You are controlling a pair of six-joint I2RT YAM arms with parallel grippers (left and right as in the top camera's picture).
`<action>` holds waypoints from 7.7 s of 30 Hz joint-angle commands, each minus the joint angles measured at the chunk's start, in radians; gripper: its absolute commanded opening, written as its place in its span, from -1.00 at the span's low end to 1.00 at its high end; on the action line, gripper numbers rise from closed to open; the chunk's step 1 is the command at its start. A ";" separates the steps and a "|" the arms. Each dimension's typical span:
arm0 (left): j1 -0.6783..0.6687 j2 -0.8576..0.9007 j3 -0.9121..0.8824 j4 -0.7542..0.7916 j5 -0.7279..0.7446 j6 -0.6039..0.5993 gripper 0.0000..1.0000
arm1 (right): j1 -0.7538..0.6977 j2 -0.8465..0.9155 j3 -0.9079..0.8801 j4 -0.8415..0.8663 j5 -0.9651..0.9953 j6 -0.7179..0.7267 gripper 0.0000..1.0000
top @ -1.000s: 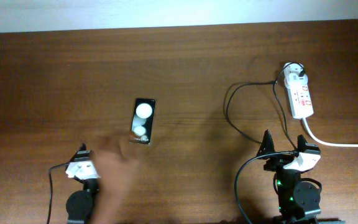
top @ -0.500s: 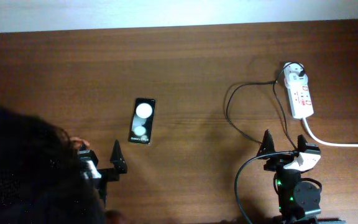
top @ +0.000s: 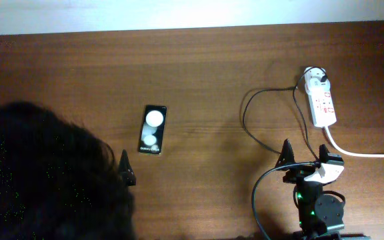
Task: Plug charger to phone and switch on socket
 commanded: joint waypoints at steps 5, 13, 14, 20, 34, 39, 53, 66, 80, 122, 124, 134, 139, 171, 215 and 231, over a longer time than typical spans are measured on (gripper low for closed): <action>0.001 -0.004 -0.006 0.002 0.014 0.016 0.98 | -0.008 -0.009 -0.011 0.003 -0.002 0.005 0.98; 0.002 -0.004 -0.006 0.002 0.014 0.016 0.97 | -0.008 -0.009 -0.011 0.002 -0.002 0.005 0.98; 0.002 -0.004 -0.006 0.002 0.014 0.016 0.98 | -0.008 -0.009 -0.011 0.002 -0.002 0.005 0.97; 0.002 -0.004 -0.006 0.002 0.014 0.016 0.98 | -0.008 -0.009 -0.011 0.002 -0.002 0.005 0.97; 0.002 -0.004 -0.006 0.002 0.014 0.016 0.98 | -0.008 -0.009 -0.011 0.002 -0.002 0.005 0.98; 0.002 -0.004 -0.006 0.002 0.014 0.016 0.97 | -0.008 -0.009 -0.011 0.002 -0.002 0.005 0.97; 0.001 -0.004 -0.006 0.002 0.014 0.016 0.98 | -0.008 -0.009 -0.011 0.002 -0.002 0.005 0.97; 0.001 -0.004 -0.006 0.002 0.014 0.016 0.97 | -0.008 -0.009 -0.011 0.002 -0.002 0.005 0.97; 0.002 -0.004 -0.006 0.008 -0.050 0.020 0.97 | -0.008 -0.009 -0.011 0.003 -0.002 0.005 0.98; 0.001 1.079 0.822 -0.156 0.321 0.008 0.97 | -0.008 -0.009 -0.011 0.002 -0.002 0.005 0.98; 0.001 1.080 0.822 -0.156 0.332 0.009 0.98 | -0.008 -0.009 -0.011 0.002 -0.002 0.005 0.98; -0.003 1.129 0.846 -0.166 0.293 0.009 0.98 | -0.008 -0.009 -0.011 0.002 -0.002 0.005 0.98; -0.004 1.316 1.110 -0.406 0.270 0.013 0.98 | -0.008 -0.009 -0.011 0.002 -0.002 0.005 0.98; -0.193 2.021 1.273 -0.620 0.056 -0.010 0.98 | -0.008 -0.009 -0.011 0.003 -0.002 0.005 0.97; -0.192 1.918 1.482 -0.502 1.042 -0.271 0.04 | -0.008 -0.009 -0.011 0.003 -0.002 0.005 0.97; -0.005 2.044 1.482 -0.356 1.353 -0.446 0.05 | -0.008 0.034 0.002 -0.016 -0.599 0.520 0.97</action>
